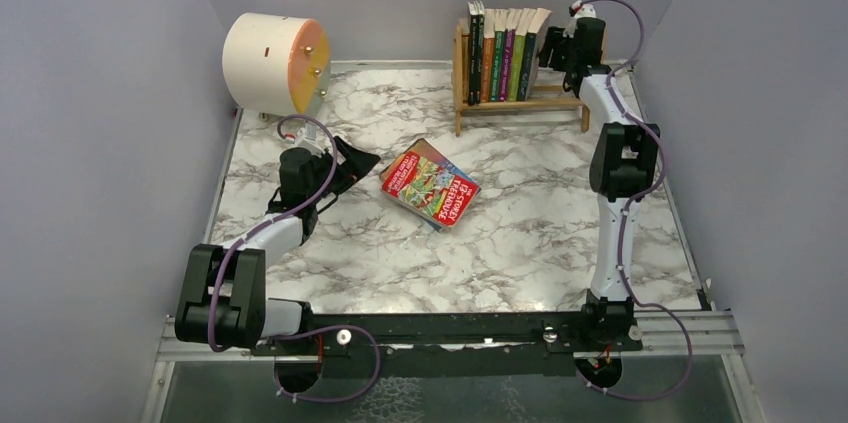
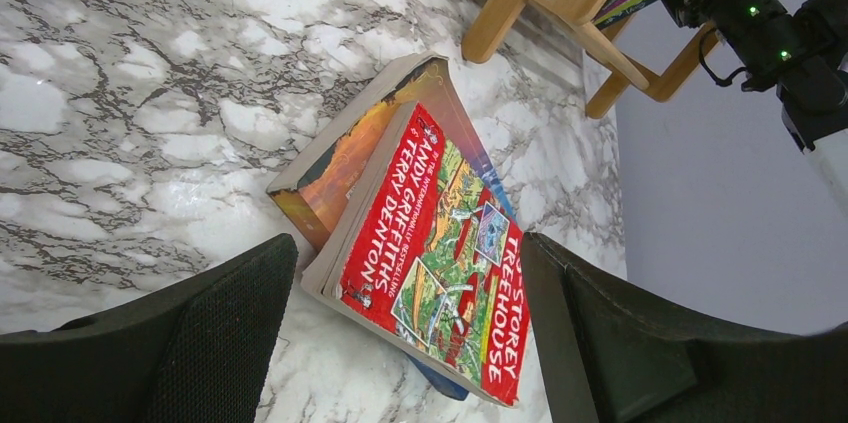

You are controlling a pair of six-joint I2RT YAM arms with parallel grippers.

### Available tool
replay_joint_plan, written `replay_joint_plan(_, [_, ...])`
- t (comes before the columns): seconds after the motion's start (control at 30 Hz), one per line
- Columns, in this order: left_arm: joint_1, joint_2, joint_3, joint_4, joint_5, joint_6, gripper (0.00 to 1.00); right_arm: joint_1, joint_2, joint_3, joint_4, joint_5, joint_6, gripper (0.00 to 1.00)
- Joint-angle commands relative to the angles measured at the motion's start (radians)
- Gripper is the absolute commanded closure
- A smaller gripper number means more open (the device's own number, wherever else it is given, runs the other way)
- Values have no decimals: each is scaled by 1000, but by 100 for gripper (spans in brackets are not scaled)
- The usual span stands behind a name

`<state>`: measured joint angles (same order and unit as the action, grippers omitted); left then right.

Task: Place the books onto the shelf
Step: Adjust the book on the shelf.

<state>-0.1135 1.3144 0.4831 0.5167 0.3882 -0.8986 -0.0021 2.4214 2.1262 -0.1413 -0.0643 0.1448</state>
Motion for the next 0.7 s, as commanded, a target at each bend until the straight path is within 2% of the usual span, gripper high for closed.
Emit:
replay_joint_plan(0.0, [-6,-18,9,45,4,14,24,-4,-16,18,55,-98,-32,39])
replay_joint_plan(0.2, [-6,-22,5,48,5,10,24,-4,-26,16,45,-112,-35,39])
replay_joint_plan(0.4, [-6,-38,-1,47,6,10,24,-4,-87,-40,33,99,35,39])
replay_joint_plan(0.67, [-6,-46,-7,48,1,9,23,-5,-224,-158,94,160,72,39])
